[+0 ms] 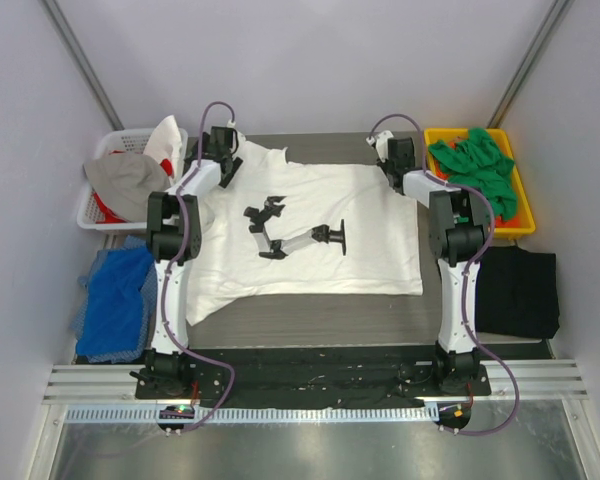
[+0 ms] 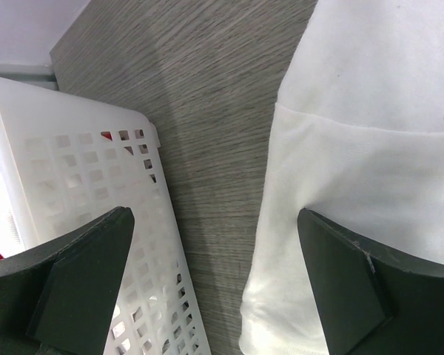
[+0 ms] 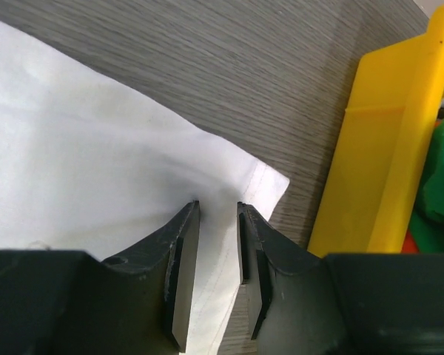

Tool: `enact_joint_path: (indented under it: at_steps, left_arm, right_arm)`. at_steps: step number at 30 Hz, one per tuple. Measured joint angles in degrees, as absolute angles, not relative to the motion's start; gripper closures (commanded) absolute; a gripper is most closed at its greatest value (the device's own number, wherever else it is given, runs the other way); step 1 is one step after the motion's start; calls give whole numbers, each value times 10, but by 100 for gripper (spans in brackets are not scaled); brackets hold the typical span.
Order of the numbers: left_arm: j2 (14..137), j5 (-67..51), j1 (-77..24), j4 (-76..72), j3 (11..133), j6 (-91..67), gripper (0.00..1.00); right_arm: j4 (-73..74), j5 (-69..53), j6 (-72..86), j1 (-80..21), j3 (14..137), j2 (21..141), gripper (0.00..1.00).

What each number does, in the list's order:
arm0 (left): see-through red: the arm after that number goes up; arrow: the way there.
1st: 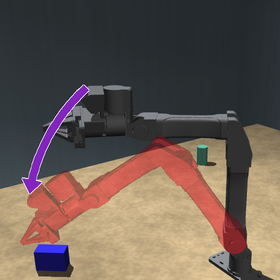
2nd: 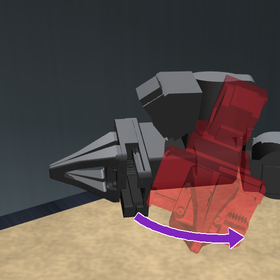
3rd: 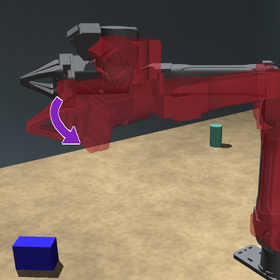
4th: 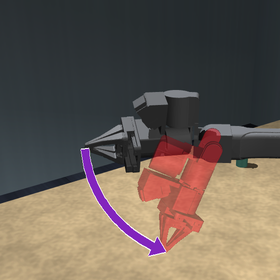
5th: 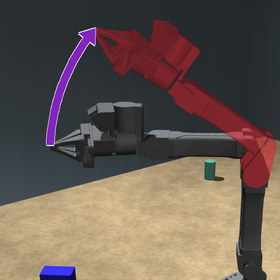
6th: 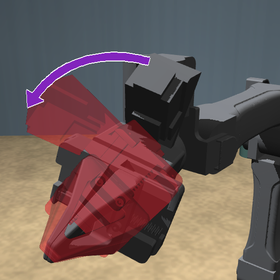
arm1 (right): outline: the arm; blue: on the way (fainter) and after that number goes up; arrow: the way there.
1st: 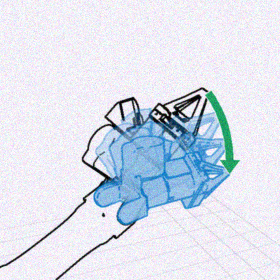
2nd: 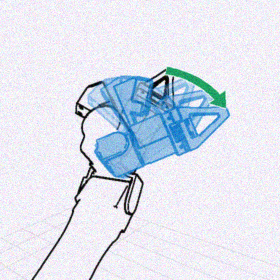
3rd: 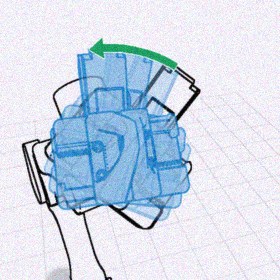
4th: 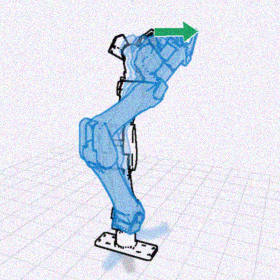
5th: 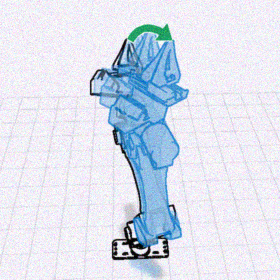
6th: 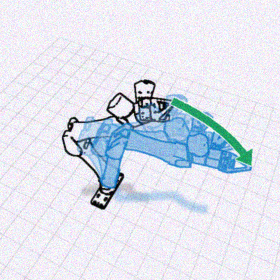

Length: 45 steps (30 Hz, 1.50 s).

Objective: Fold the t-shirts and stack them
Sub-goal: Flatten out the tshirt

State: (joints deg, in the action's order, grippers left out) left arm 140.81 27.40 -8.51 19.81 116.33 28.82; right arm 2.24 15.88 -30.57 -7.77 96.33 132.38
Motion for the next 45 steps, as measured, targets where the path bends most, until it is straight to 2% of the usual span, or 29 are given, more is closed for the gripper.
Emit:
enact_joint_path:
  at_steps: [19,27,32,38,39,41,45]
  left_arm:
    - [1420,289,-86,212,1188,287,0]
    - [1418,284,-86,219,1191,271,0]
    - [1399,273,-89,238,1188,255,0]
    - [1326,254,-95,252,1172,235,0]
    - [1307,247,-96,260,1171,229,0]
    - [1277,232,-98,277,1171,224,0]
    - [1215,187,-99,351,1169,217,0]
  right_arm:
    - [29,163,-319,-55,952,1313,64]
    - [88,154,-311,-55,886,1231,64]
    - [126,140,-300,-58,853,1136,62]
    - [181,113,-285,-74,825,1011,55]
    - [197,107,-283,-79,816,991,45]
    - [226,96,-279,-84,795,958,36]
    - [298,75,-275,-91,733,902,33]
